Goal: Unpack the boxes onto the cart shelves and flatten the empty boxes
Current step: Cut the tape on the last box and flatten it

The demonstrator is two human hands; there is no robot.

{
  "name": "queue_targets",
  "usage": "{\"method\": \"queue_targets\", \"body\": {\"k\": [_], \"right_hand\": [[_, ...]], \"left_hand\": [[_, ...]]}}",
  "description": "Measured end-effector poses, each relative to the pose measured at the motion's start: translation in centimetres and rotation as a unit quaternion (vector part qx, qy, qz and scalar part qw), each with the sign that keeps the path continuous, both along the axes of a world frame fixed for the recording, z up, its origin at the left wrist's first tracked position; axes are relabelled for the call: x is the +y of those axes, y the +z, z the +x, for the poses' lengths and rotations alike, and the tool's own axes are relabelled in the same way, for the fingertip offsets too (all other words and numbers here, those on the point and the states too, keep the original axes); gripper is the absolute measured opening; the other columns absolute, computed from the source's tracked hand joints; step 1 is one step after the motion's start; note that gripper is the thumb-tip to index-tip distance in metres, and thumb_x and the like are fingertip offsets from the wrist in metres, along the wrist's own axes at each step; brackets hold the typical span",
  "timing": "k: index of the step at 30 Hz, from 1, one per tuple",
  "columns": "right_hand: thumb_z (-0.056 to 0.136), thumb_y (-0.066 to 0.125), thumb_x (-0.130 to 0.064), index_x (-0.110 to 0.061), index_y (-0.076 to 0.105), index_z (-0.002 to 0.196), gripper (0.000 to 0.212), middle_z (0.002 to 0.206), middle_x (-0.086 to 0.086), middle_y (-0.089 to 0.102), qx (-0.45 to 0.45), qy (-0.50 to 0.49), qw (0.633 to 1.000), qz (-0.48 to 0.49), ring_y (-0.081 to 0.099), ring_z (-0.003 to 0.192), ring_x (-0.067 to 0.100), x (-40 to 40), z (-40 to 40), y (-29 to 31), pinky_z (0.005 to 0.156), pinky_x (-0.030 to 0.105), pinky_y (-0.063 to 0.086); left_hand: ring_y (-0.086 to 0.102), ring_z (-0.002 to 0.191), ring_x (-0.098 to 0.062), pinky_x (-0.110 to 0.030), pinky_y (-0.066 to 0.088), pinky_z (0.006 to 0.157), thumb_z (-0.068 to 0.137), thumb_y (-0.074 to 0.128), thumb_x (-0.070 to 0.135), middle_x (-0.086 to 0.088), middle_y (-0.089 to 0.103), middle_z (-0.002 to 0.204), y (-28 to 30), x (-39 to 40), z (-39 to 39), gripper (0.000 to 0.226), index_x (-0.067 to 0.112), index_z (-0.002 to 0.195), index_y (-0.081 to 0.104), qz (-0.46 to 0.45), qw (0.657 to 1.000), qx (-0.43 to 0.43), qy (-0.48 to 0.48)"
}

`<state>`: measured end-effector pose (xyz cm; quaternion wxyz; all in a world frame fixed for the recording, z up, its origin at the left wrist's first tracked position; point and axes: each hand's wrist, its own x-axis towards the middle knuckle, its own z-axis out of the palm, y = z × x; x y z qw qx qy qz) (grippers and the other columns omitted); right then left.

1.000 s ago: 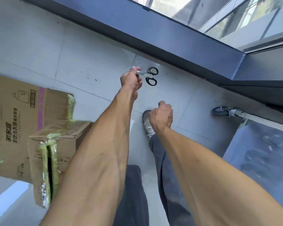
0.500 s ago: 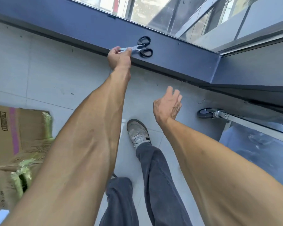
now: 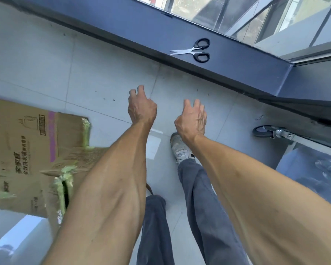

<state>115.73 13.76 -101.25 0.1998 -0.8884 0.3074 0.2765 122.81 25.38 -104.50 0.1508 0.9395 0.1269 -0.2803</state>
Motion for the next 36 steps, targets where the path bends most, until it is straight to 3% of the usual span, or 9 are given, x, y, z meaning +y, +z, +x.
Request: {"method": "queue_targets", "body": {"k": [5,9,14,18,21,27,29,32,36], "right_hand": [[0.082,0.042,-0.002,-0.007,0.053,0.118,0.038,0.118,0.014,0.048,0.057,0.061,0.993,0.079,0.045,0.109,0.033,6.7,-1.3,2.2,0.096,0.041,0.041],[0.085,0.045,-0.005,-0.005,0.052,0.113,0.028,0.114,0.014,0.053,0.07,0.182,0.977,0.089,0.049,0.104,0.034,12.7,-3.2,3.7,0.082,0.037,0.039],[0.09,0.047,-0.012,-0.007,0.051,0.118,0.029,0.117,0.013,0.057,0.037,0.449,0.888,0.097,0.05,0.109,0.033,23.1,-7.8,4.8,0.077,0.037,0.034],[0.093,0.045,-0.013,-0.006,0.054,0.123,0.032,0.123,0.013,0.058,0.048,0.519,0.845,0.119,0.048,0.119,0.033,31.4,-12.3,4.6,0.091,0.038,0.042],[0.098,0.035,-0.011,-0.007,0.054,0.121,0.03,0.117,0.011,0.059,0.051,0.598,0.79,0.126,0.049,0.115,0.03,36.6,-15.5,4.0,0.087,0.04,0.044],[0.098,0.039,-0.013,-0.01,0.056,0.123,0.031,0.129,0.011,0.054,0.079,0.669,0.732,0.101,0.045,0.125,0.029,46.0,-21.2,2.9,0.085,0.041,0.047],[0.097,0.042,-0.012,-0.01,0.05,0.133,0.037,0.152,0.015,0.034,0.072,0.709,0.697,0.077,0.027,0.142,0.032,48.3,-22.7,2.6,0.101,0.045,0.044],[0.09,0.048,-0.006,-0.011,0.034,0.145,0.057,0.162,0.018,0.012,0.077,0.77,0.633,0.026,0.005,0.15,0.036,51.3,-24.1,2.2,0.118,0.052,0.021],[0.092,0.047,-0.013,-0.013,0.036,0.145,0.054,0.148,0.018,0.04,0.117,0.812,0.567,-0.08,0.022,0.144,0.038,54.2,-26.5,2.5,0.114,0.051,0.023]], "left_hand": [[0.056,0.107,-0.031,-0.032,0.036,0.078,0.089,0.045,0.006,-0.01,0.055,0.122,2.2,9.7,-5.3,0.038,0.013,0.124,0.056,0.052,0.991,-0.004,0.127],[0.06,0.103,-0.03,-0.036,0.045,0.08,0.086,0.052,0.009,-0.009,0.063,0.113,3.9,16.8,-13.8,0.031,0.016,0.115,0.063,0.078,0.957,0.023,0.28],[0.048,0.081,-0.022,-0.034,0.032,0.068,0.082,0.062,0.009,-0.015,0.059,0.108,4.8,23.3,-23.0,0.021,0.011,0.103,0.063,0.097,0.929,0.049,0.355],[0.054,0.106,-0.033,-0.034,0.038,0.077,0.082,0.064,0.013,-0.022,0.051,0.125,5.0,30.0,-28.1,0.041,0.006,0.122,0.056,0.118,0.903,0.079,0.405],[0.048,0.119,-0.035,-0.04,0.04,0.083,0.087,0.062,0.017,-0.02,0.046,0.133,4.3,34.7,-31.2,0.05,0.004,0.132,0.044,0.128,0.887,0.098,0.432],[0.034,0.136,-0.029,-0.045,0.041,0.101,0.082,0.068,0.014,-0.008,0.037,0.148,2.9,41.7,-37.8,0.068,0.013,0.143,0.038,0.1,0.944,0.037,0.312],[0.035,0.135,-0.033,-0.046,0.037,0.107,0.081,0.067,0.02,-0.013,0.037,0.146,2.6,43.0,-40.0,0.069,0.014,0.143,0.036,0.109,0.91,0.042,0.398],[0.034,0.136,-0.035,-0.045,0.035,0.106,0.084,0.062,0.019,-0.021,0.041,0.143,2.8,45.1,-42.8,0.057,0.006,0.136,0.042,0.1,0.826,0.061,0.551],[0.035,0.136,-0.035,-0.044,0.042,0.103,0.081,0.061,0.009,-0.019,0.035,0.145,3.5,47.5,-46.0,0.055,0.013,0.133,0.045,0.088,0.825,0.06,0.555]]}}
